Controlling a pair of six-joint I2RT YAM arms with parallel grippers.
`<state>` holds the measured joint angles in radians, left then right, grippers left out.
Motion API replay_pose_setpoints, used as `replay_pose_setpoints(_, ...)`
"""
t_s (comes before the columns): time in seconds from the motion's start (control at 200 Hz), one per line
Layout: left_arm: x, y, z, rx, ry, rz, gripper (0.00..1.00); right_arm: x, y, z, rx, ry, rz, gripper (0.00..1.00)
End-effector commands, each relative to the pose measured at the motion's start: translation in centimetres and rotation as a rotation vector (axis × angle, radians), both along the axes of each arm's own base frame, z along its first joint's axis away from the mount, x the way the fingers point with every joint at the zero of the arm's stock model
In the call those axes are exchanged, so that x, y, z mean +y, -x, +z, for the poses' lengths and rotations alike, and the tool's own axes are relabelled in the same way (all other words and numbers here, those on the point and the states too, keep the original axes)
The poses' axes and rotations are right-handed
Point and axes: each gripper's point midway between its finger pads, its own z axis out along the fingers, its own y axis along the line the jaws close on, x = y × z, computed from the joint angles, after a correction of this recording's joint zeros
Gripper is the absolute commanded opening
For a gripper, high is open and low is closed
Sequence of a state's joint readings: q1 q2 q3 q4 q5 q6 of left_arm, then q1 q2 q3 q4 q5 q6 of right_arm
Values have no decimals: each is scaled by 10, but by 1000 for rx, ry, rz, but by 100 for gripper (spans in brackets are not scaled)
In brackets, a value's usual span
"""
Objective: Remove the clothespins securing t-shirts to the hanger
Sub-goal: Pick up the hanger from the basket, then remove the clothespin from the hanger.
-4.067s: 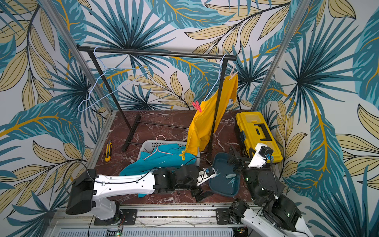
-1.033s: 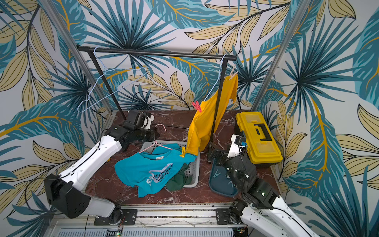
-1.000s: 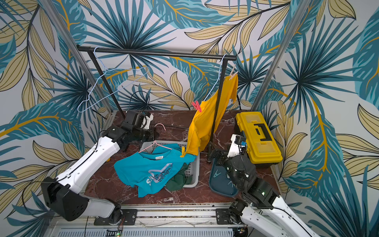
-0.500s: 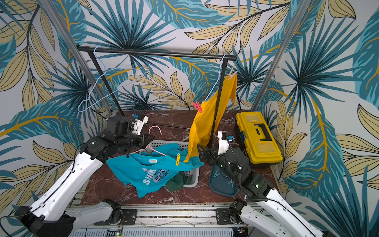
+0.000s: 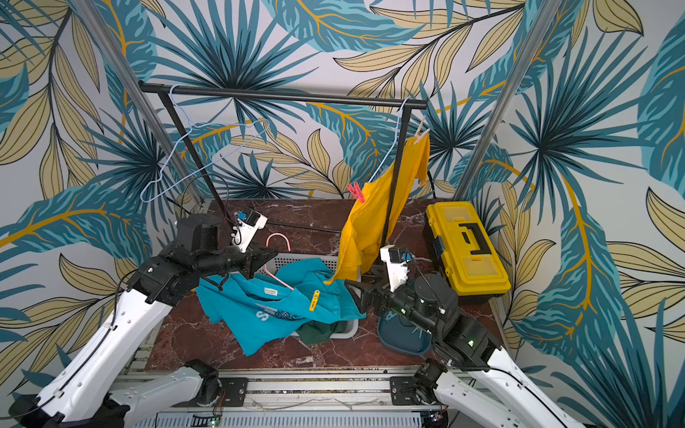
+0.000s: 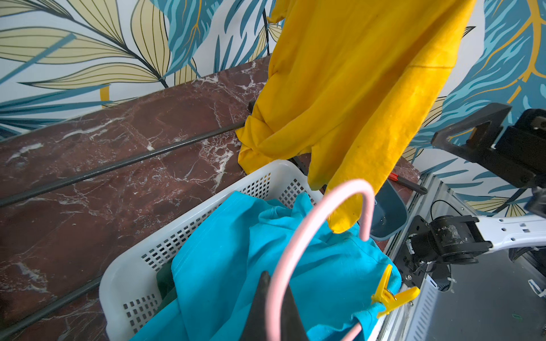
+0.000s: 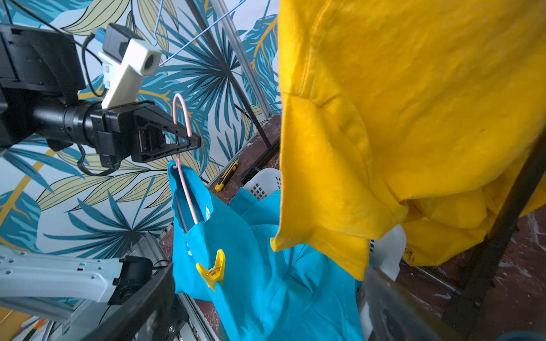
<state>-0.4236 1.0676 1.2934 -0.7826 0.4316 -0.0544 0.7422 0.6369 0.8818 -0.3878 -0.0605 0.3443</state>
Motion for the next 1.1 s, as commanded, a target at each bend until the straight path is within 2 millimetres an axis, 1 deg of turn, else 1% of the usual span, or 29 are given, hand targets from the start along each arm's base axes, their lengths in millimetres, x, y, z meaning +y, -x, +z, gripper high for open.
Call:
replay_pose_setpoints(0.0, -1, 5, 14, -60, 8, -37, 0, 10, 8, -3, -46, 43, 87, 99)
replay_pose_setpoints(0.04, -1, 6, 16, -63, 11, -36, 0, 5, 2, -5, -44, 55, 40, 99)
replay_pose_setpoints(0.08, 0, 5, 16, -65, 10, -29, 0, 3, 1, -6, -53, 55, 32, 99)
replay_pose_setpoints(0.175, 1, 6, 17, -71, 7, -33, 0, 16, 10, 2, -91, 4, 122, 99)
replay_pose_setpoints(0.24, 1, 7, 20, -81, 11, -33, 0, 26, 16, 4, -88, -22, 185, 99)
replay_pose_setpoints(0.33, 1, 9, 24, -98, 12, -41, 0, 39, 18, -3, -32, -27, 247, 97)
replay_pose_setpoints(0.431, 5, 6, 27, -109, 4, -15, 0, 54, 21, -11, 34, -47, 315, 94)
replay_pose_setpoints(0.441, 5, 6, 28, -112, 4, -13, 0, 55, 21, -13, 41, -48, 318, 94)
replay_pose_setpoints(0.451, 5, 6, 28, -112, 5, -14, 0, 56, 21, -7, 21, -67, 325, 94)
replay_pose_setpoints(0.481, 5, 6, 28, -111, 5, -15, 0, 59, 20, -6, 21, -81, 333, 93)
replay_pose_setpoints(0.636, 2, 5, 27, -100, 11, -25, 0, 70, 12, -17, 59, -106, 340, 92)
replay_pose_setpoints(0.736, 2, 3, 25, -93, 7, -19, 0, 79, 13, -19, 83, -117, 376, 88)
replay_pose_setpoints(0.816, 5, -1, 24, -92, -2, 6, 0, 82, 11, -21, 93, -121, 380, 85)
replay_pose_setpoints(0.876, 6, -3, 24, -87, -2, 20, 0, 82, 7, -26, 110, -112, 362, 83)
replay_pose_setpoints(0.981, 4, -5, 25, -72, 10, 22, 0, 87, 8, -36, 136, -91, 386, 74)
replay_pose_setpoints(1.097, 3, -6, 22, -56, 12, 27, 0, 92, 10, -38, 143, -80, 413, 72)
